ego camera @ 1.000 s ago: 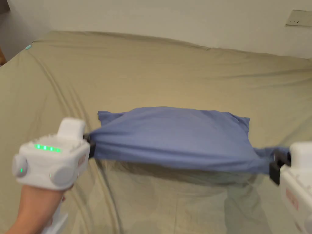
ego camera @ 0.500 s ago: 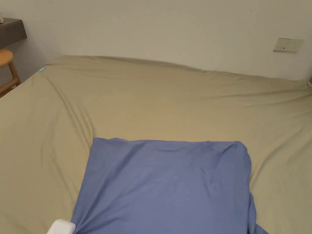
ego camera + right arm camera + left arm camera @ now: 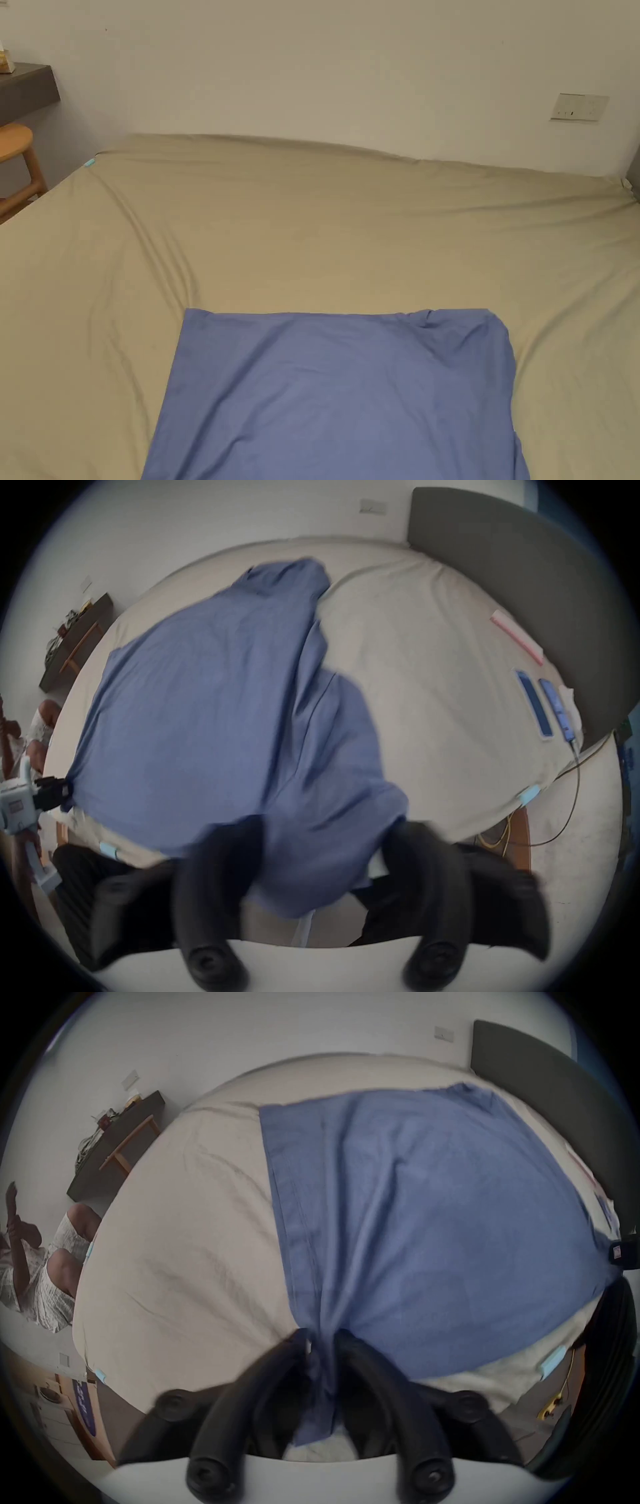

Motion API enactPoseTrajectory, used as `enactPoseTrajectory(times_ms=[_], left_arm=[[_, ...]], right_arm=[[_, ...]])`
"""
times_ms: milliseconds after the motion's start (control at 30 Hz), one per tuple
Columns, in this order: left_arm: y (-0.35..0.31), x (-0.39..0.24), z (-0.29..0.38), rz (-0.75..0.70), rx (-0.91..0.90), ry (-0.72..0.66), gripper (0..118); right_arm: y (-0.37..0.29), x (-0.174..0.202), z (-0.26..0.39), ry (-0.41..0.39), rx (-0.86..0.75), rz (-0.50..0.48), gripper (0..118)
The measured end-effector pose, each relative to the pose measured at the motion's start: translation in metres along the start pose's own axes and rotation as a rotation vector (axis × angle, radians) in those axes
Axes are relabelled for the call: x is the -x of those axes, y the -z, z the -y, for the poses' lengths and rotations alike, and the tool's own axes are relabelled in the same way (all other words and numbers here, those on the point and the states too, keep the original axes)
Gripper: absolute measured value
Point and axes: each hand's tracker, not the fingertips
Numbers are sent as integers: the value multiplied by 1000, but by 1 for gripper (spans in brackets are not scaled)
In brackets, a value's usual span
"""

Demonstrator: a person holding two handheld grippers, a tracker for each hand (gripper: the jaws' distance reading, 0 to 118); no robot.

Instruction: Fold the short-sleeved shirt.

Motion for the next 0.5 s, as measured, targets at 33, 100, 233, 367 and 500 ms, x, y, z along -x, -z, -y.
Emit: enactPoseTrajectory(times_ms=[33, 100, 233, 367, 500], left_arm=[[-6, 1, -7, 0, -39, -17, 85], [-12, 9, -20, 14, -137, -56, 113], [-69, 8, -75, -6, -406, -151, 113], [-126, 1, -132, -4, -676, -224, 113], [-170, -26, -175, -95, -849, -143, 88]], right_arm=[[-6, -3, -9, -4, -53, 4, 99], [-20, -7, -31, -24, -156, 45, 102], [-49, -2, -86, -61, -356, 20, 106], [-87, 33, -141, -153, -575, -31, 106], [-121, 79, -180, -254, -747, -53, 78]])
